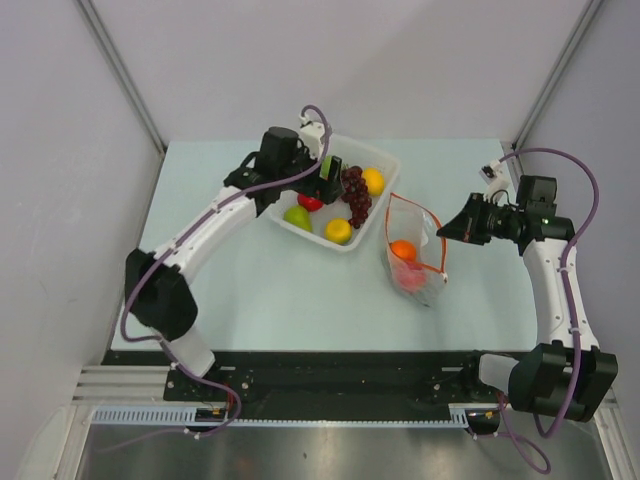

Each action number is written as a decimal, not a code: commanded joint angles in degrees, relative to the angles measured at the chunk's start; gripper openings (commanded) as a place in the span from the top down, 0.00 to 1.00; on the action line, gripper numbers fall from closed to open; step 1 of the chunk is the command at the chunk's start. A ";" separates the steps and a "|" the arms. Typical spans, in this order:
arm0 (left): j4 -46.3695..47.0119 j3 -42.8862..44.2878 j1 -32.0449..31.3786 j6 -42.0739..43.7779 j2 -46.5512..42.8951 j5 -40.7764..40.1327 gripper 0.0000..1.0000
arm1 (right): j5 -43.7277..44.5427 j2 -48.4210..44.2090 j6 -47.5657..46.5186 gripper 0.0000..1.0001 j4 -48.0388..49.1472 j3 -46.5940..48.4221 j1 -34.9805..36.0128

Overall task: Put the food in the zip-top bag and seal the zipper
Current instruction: Pick up the fake fruit from the bin, then place the fake fruit in the zipper food storage bag.

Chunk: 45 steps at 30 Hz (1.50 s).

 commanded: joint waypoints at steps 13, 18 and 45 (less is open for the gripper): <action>-4.95 5.43 0.51 6.03 22.08 5.35 0.00 | -0.46 1.25 -0.57 1.00 0.63 0.73 -0.02; -3.63 6.83 0.07 3.85 25.43 6.58 0.03 | -0.11 1.60 -0.57 1.00 0.72 0.99 0.16; -0.72 16.50 -13.37 4.70 2.14 5.54 0.50 | 0.86 0.46 2.07 1.00 2.56 1.86 2.71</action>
